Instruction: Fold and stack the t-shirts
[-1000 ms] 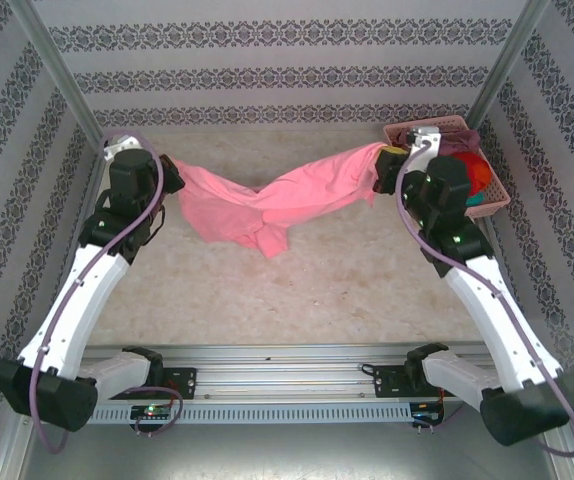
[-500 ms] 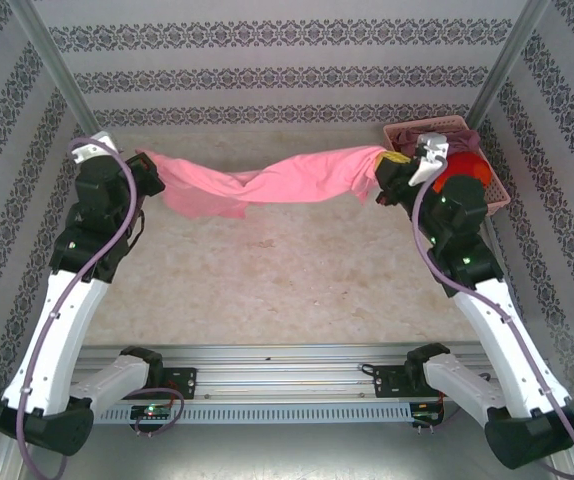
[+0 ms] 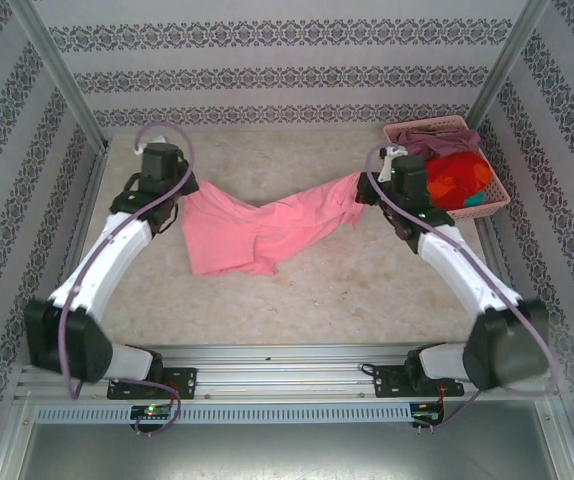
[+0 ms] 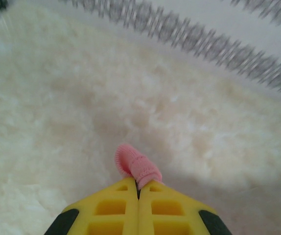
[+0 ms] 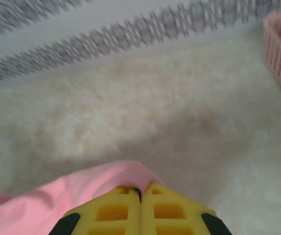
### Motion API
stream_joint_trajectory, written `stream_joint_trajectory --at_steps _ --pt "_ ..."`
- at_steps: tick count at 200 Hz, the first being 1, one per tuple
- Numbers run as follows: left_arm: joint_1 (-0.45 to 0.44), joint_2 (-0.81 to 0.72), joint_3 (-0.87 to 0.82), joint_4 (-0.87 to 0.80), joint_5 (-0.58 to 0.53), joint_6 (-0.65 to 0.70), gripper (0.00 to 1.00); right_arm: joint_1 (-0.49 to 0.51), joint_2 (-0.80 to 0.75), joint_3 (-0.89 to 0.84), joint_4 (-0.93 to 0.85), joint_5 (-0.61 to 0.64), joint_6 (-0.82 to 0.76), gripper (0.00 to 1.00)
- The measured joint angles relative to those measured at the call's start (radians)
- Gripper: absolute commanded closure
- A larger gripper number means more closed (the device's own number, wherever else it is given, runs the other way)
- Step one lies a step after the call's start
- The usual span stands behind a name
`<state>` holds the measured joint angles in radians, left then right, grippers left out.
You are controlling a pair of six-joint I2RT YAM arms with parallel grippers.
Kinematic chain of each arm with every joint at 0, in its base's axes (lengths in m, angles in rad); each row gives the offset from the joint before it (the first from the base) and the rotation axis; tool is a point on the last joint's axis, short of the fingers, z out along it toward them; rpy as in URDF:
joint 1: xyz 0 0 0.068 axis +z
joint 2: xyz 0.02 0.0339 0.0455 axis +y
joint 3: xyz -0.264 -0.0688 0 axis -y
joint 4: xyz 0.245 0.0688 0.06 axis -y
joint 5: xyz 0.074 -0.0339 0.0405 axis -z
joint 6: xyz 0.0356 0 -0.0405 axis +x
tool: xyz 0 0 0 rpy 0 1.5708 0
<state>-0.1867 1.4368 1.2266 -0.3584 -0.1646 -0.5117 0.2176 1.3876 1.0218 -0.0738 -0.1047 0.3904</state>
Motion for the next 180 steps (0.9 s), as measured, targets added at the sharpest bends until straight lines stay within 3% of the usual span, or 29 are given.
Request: stream_joint_trajectory --at_steps 37,61,77,83,100,106,127,156,180 --pt "0.019 0.243 0.021 0.06 0.054 -0.002 0.99 -0.036 0.24 0.091 -0.003 -0.009 0.033 1.0" --pt "0.032 0.405 0.109 0.076 0.082 -0.005 0.91 -0.06 0.368 0.176 0.007 -0.012 0.042 1.0" --pt "0.04 0.496 0.191 0.082 0.1 -0.015 0.7 -0.076 0.445 0.243 0.01 -0.013 0.046 0.99" --pt "0.044 0.526 0.222 0.084 0.107 -0.017 0.56 -0.084 0.475 0.272 0.011 -0.013 0.048 0.91" --pt "0.052 0.584 0.299 0.089 0.116 -0.023 0.11 -0.099 0.534 0.336 0.011 -0.012 0.052 0.56" --pt "0.055 0.591 0.315 0.09 0.118 -0.023 0.01 -0.102 0.541 0.347 0.011 -0.012 0.052 0.49" --pt "0.058 0.575 0.315 0.115 0.128 -0.022 0.0 -0.109 0.533 0.351 0.011 -0.011 0.049 0.38" --pt "0.058 0.441 0.145 0.158 0.116 -0.034 0.0 -0.109 0.435 0.252 0.039 -0.009 0.053 0.36" --pt "0.058 0.337 -0.008 0.174 0.113 -0.049 0.08 -0.108 0.321 0.126 0.072 -0.014 0.064 0.36"
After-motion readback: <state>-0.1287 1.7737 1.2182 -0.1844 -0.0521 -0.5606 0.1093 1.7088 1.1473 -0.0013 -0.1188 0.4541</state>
